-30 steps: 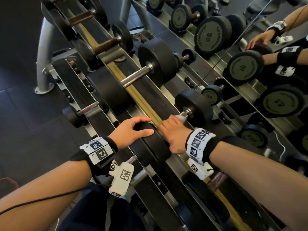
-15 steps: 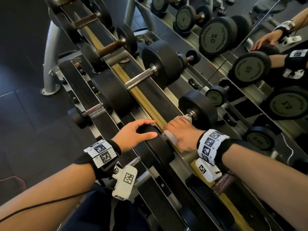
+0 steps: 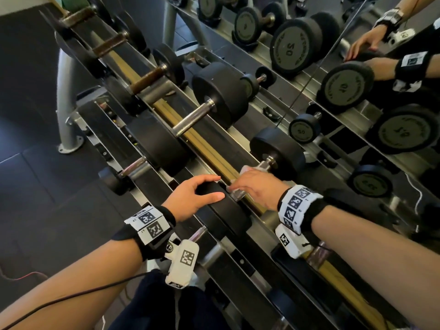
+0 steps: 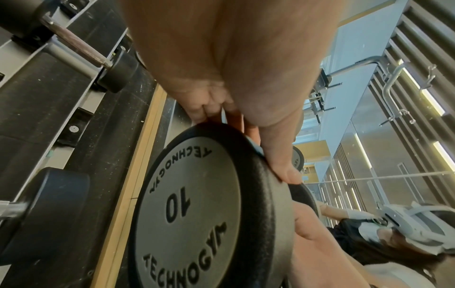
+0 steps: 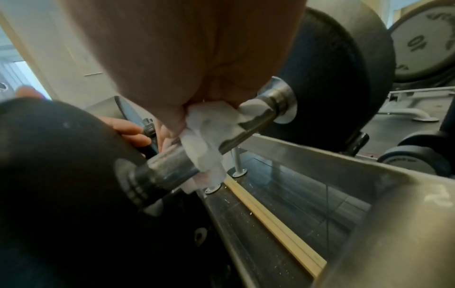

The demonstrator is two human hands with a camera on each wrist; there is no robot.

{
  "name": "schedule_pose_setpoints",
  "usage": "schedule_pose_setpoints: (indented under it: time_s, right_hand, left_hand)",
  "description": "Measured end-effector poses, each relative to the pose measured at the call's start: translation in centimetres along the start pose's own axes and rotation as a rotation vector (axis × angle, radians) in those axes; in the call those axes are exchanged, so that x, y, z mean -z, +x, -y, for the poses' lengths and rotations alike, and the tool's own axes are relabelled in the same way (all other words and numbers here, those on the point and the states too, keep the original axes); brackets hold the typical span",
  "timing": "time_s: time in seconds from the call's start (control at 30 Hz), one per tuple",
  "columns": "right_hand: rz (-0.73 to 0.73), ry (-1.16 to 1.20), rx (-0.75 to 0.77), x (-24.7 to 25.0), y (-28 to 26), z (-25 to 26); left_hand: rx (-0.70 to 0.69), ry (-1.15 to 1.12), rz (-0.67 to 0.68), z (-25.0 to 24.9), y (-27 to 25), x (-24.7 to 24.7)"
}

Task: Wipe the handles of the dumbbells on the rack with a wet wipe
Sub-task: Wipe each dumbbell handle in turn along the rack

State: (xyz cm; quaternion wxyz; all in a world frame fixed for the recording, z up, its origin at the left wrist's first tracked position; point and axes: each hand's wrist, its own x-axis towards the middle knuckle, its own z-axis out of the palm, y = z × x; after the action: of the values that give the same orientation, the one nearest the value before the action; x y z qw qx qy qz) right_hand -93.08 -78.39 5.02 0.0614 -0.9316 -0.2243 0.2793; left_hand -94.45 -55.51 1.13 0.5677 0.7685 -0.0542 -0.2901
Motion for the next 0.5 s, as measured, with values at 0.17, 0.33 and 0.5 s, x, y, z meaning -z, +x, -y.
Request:
schedule_pose_setpoints:
  time_s: [0.17,0.33,0.5]
  right_hand:
    - [-0.109,0.293,0.005,-0.5,-1.9,1.1]
    - [-0.035,0.344,-0.180,0.8,-4.1,1.0]
    - [-0.357,0.908,-0.396,-0.3,-6.7,1.1]
  left_hand:
    - [0.050,0.160,0.075,-1.2,1.0,1.3]
    - [0.038,0.351,0.171,-3.2,2.0,2.0]
    - [0.026,0.431,0.263,-4.7,2.5,2.3]
